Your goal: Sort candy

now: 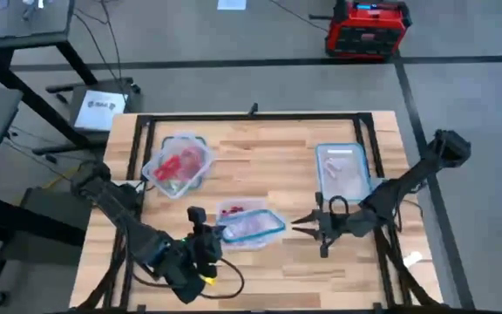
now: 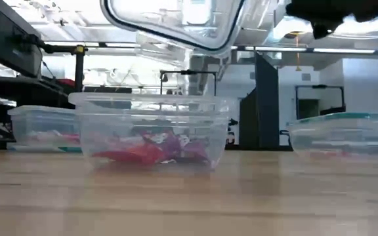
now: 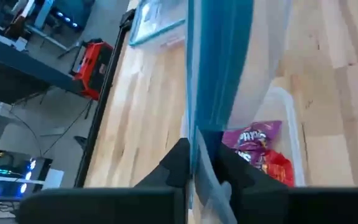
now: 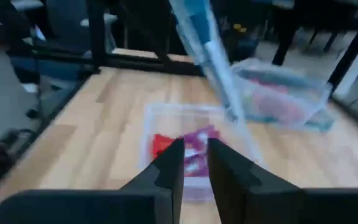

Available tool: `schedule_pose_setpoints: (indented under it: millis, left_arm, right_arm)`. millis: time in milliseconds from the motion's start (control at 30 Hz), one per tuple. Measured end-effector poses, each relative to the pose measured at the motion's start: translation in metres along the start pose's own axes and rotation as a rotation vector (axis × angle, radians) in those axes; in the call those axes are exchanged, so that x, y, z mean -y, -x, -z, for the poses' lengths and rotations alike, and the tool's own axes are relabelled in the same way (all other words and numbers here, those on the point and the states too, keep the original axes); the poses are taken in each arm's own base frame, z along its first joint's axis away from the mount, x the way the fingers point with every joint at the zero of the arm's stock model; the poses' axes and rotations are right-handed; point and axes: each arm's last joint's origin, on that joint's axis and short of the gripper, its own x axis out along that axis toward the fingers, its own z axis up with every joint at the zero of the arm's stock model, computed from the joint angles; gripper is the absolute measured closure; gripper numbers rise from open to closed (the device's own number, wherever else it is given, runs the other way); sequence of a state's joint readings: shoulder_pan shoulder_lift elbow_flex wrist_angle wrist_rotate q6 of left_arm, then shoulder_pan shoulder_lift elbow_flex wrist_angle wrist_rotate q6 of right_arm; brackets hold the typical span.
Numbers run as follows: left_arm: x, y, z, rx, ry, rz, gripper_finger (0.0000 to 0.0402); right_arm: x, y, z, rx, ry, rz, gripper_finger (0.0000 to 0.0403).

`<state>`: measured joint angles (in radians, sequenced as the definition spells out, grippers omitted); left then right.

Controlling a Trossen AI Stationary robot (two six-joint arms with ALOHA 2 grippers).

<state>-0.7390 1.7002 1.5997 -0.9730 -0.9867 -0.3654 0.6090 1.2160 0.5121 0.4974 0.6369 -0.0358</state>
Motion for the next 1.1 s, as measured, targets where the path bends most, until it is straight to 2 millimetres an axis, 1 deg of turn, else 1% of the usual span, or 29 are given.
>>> schedule_pose_setpoints:
  millis: [133, 233, 400, 467, 533, 633, 733, 800, 900, 933, 1100]
  left_arm:
    - [-0.001, 0.000, 0.000, -0.005, 0.006, 0.014, 0.0386]
    - [-0.002, -0.002, 0.000, -0.015, 0.007, 0.024, 0.0386]
    - [-0.006, -0.009, -0.002, -0.036, -0.014, 0.035, 0.0386]
    - [-0.008, -0.012, -0.002, -0.038, -0.020, 0.029, 0.0386]
    - [-0.009, -0.013, -0.004, -0.034, -0.022, 0.031, 0.0386]
    - [-0.009, -0.016, -0.007, -0.016, -0.024, 0.034, 0.0385]
    - [-0.010, -0.018, -0.009, -0.007, -0.025, 0.035, 0.0380]
    - [-0.010, -0.018, -0.010, -0.004, -0.027, 0.037, 0.0380]
    - [-0.009, -0.018, -0.010, -0.011, -0.022, 0.067, 0.0380]
    - [-0.009, -0.018, -0.009, -0.015, -0.018, 0.079, 0.0377]
    - [-0.009, -0.018, -0.001, -0.099, -0.025, 0.149, 0.0352]
  right_arm:
    - [0.008, -0.005, -0.001, 0.004, 0.051, 0.040, 0.0308]
    - [0.014, -0.008, -0.001, 0.008, 0.054, 0.050, 0.0284]
    - [0.017, -0.011, -0.009, 0.086, 0.056, -0.047, 0.0256]
    - [0.015, -0.011, -0.010, 0.105, 0.077, -0.100, 0.0253]
    - [0.015, -0.011, -0.010, 0.103, 0.080, -0.111, 0.0254]
    - [0.017, -0.013, -0.008, 0.082, 0.106, -0.099, 0.0266]
    - [0.021, -0.015, -0.008, 0.091, 0.135, -0.077, 0.0292]
    - [0.025, -0.017, -0.007, 0.078, 0.155, -0.059, 0.0319]
    - [0.028, -0.018, -0.004, 0.047, 0.221, -0.049, 0.0377]
    - [0.028, -0.018, -0.003, 0.041, 0.255, -0.050, 0.0387]
    - [0.029, -0.018, -0.003, 0.031, 0.351, -0.010, 0.0395]
